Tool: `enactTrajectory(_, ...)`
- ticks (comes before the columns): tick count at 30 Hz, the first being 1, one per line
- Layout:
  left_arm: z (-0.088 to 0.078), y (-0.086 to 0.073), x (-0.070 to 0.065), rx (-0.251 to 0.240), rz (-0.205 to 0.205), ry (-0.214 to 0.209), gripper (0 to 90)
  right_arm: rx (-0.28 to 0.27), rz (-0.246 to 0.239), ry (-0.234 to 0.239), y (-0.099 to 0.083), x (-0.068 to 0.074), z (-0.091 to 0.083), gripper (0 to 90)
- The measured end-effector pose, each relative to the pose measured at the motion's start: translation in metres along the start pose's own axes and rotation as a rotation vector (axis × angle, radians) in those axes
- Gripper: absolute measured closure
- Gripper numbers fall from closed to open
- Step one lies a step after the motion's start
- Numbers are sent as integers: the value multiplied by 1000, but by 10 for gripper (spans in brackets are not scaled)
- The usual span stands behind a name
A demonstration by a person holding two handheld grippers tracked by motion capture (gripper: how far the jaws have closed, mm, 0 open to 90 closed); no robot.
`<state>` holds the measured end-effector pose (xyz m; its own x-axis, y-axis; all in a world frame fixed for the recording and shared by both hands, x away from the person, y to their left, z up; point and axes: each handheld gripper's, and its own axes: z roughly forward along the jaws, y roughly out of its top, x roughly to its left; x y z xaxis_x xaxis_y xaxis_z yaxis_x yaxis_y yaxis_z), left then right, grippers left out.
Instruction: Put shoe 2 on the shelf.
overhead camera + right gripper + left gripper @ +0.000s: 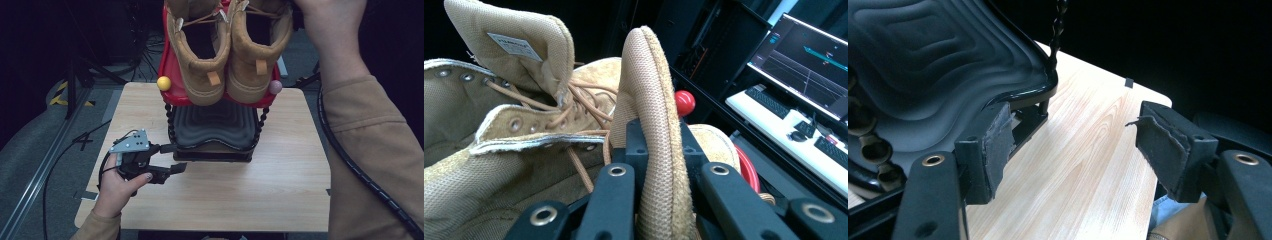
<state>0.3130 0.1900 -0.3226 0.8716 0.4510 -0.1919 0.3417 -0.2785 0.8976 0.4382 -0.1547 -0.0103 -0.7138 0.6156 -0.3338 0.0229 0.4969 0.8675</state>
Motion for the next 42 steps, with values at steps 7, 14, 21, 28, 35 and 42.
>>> enactTrajectory(7, -1, -1, 0, -2, -5, 4, 314, -4, -26, 12, -5, 2, 9, 820)
enactTrajectory(14, 5, 1, 0, 5, -4, -8, 314, -2, -25, 21, -11, 6, 10, 809)
enactTrajectory(21, 10, 2, 0, 12, -10, -20, 315, -17, -3, 45, -14, 7, 5, 676)
enactTrajectory(28, 14, 4, 0, 15, 0, -31, 315, -140, 45, 72, -14, 9, -20, 494)
enactTrajectory(35, 19, 4, -2, 28, 6, -34, 314, -219, 47, 137, -18, 20, -53, 507)
enactTrajectory(42, 20, 3, -3, 33, -4, -32, 315, -223, 32, 249, -30, 49, -75, 501)
